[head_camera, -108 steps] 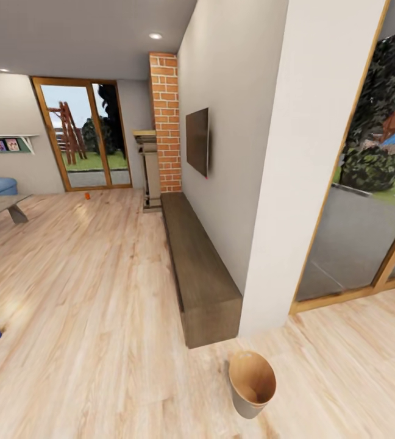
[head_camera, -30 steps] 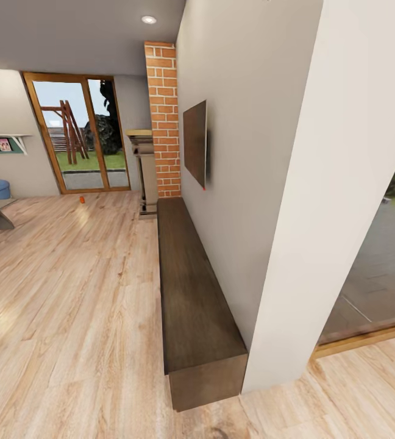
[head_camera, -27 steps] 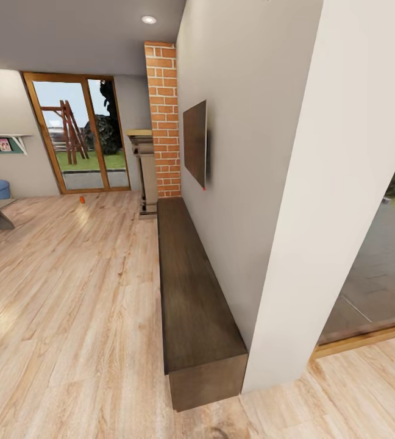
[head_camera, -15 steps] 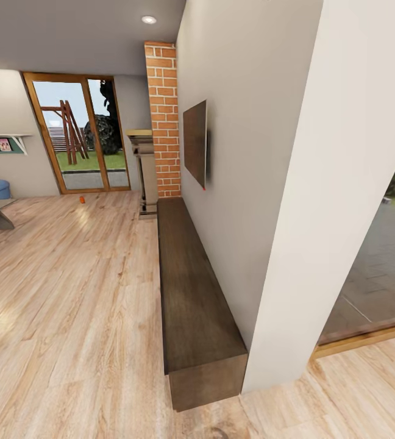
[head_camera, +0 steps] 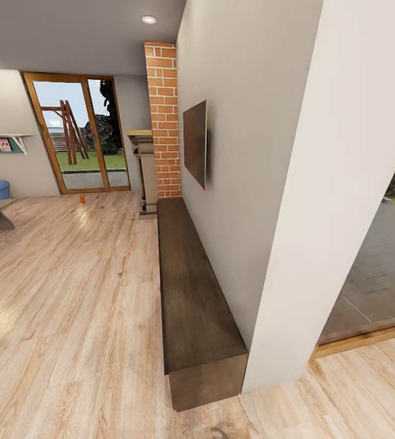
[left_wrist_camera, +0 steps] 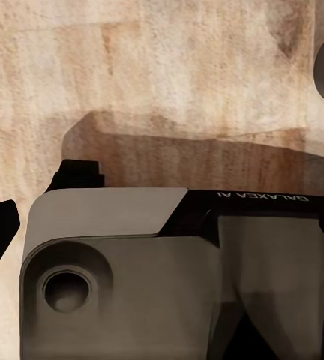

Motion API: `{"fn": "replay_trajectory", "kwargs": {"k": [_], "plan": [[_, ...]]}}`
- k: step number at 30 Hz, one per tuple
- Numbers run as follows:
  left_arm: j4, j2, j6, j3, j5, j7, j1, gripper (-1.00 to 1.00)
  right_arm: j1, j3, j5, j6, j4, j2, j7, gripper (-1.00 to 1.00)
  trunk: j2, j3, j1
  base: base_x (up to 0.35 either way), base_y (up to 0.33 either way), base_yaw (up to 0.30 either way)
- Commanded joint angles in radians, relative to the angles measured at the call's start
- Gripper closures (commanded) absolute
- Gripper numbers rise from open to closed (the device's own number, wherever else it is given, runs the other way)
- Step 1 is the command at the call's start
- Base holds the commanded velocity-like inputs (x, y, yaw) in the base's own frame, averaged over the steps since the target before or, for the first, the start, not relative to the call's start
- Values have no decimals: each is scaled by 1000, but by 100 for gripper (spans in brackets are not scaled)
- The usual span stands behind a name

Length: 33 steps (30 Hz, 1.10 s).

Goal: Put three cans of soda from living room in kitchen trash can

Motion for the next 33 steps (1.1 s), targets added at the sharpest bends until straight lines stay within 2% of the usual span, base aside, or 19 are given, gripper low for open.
{"fn": "replay_trajectory", "kwargs": {"k": [1,22,33], "plan": [[0,0,0,0,0,0,0,-100,0,-1,0,0,1,0,1,-100,0,0,0,0,0,0],[0,0,0,0,0,-1,0,-100,0,-8,-1,-7,4,1,-5,-100,0,0,0,0,0,0],[0,0,0,0,0,-2,0,-100,0,-8,-1,-1,4,-1,37,-100,0,0,0,0,0,0]]}}
